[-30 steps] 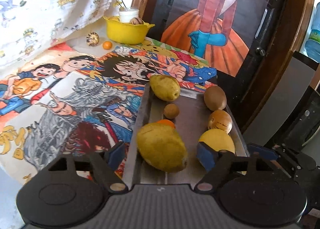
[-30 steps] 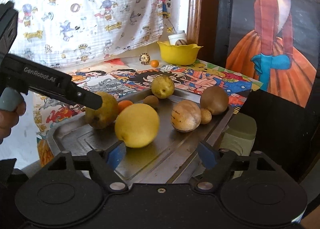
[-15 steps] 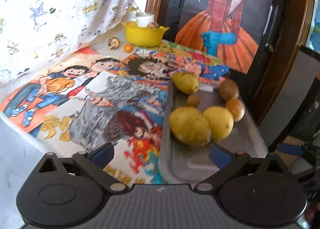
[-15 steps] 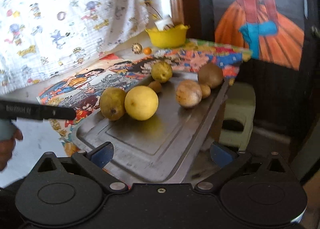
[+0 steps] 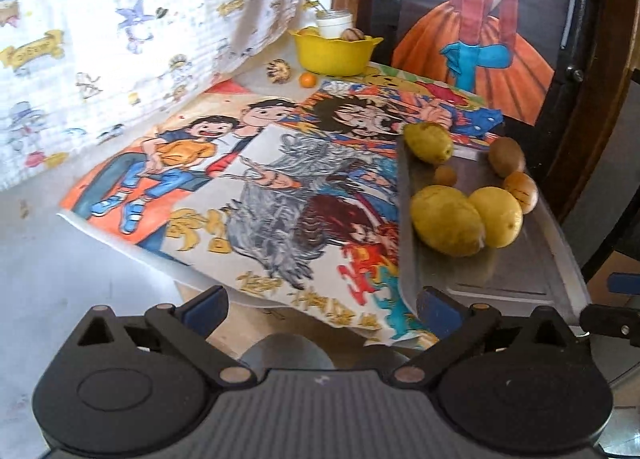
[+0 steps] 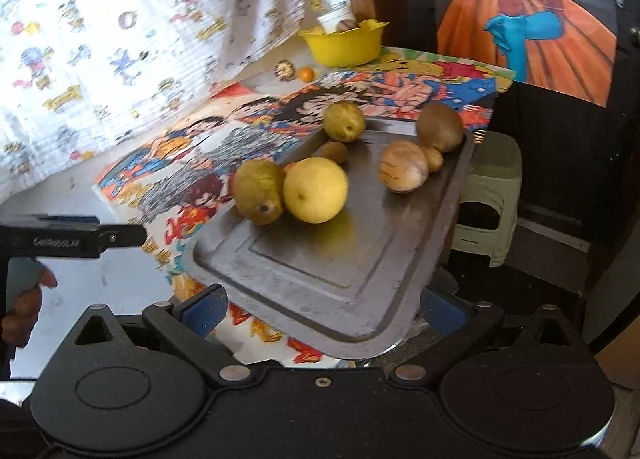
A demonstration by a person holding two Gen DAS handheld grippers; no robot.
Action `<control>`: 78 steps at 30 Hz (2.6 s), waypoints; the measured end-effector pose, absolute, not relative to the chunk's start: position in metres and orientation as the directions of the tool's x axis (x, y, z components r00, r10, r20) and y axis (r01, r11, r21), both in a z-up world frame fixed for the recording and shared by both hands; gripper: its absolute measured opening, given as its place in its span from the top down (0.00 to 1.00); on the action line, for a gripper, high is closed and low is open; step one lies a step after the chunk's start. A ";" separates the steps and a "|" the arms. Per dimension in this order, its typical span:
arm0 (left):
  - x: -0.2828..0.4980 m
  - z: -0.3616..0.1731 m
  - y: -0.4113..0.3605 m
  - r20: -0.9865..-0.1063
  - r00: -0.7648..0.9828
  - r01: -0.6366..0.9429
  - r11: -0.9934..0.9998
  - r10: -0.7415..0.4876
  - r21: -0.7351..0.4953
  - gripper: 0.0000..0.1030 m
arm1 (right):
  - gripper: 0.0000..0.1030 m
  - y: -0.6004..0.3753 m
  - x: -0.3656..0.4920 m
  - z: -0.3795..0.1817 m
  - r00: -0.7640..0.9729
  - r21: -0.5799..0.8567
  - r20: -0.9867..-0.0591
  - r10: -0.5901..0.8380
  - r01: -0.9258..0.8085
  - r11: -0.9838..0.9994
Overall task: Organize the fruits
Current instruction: 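Lift both tools off the tray and swing them toward the yellow bowl, then close the left tool on the striped melon while the right tool grasps the small orange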
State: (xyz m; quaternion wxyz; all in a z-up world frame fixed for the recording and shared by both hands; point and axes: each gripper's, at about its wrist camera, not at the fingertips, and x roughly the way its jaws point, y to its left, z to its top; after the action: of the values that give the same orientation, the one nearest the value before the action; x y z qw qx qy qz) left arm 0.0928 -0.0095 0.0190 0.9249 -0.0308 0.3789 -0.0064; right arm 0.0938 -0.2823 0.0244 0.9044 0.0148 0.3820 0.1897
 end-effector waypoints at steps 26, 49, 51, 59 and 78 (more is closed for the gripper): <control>0.142 0.053 0.052 -0.648 0.748 -0.088 0.990 0.140 0.112 0.01 | 0.01 -0.295 0.169 0.123 0.769 0.011 -0.501 0.397 -0.452 0.892; 0.402 0.073 0.016 -0.487 0.873 0.356 0.703 -0.016 0.615 0.00 | 0.01 -0.192 0.443 0.171 0.511 -0.345 -0.675 0.533 -0.856 0.384; 0.416 0.073 0.008 -0.522 0.853 0.401 0.642 -0.001 0.654 0.00 | 0.01 -0.186 0.459 0.167 0.481 -0.315 -0.710 0.514 -0.871 0.378; 0.489 0.045 -0.015 -0.541 0.834 0.457 0.409 0.112 0.790 0.00 | 0.01 -0.159 0.521 0.118 0.480 -0.283 -0.698 0.532 -0.867 0.411; 0.555 -0.063 0.005 -0.590 0.796 0.597 -0.016 0.132 0.802 0.05 | 0.25 -0.104 0.610 0.006 0.409 -0.273 -0.740 0.534 -0.908 0.317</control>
State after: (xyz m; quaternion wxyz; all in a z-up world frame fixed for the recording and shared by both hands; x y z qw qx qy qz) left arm 0.5553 0.0050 -0.0633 0.6498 0.6899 0.2641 -0.1790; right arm 0.6100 -0.1043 0.0057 0.7650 -0.3453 0.2710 0.4712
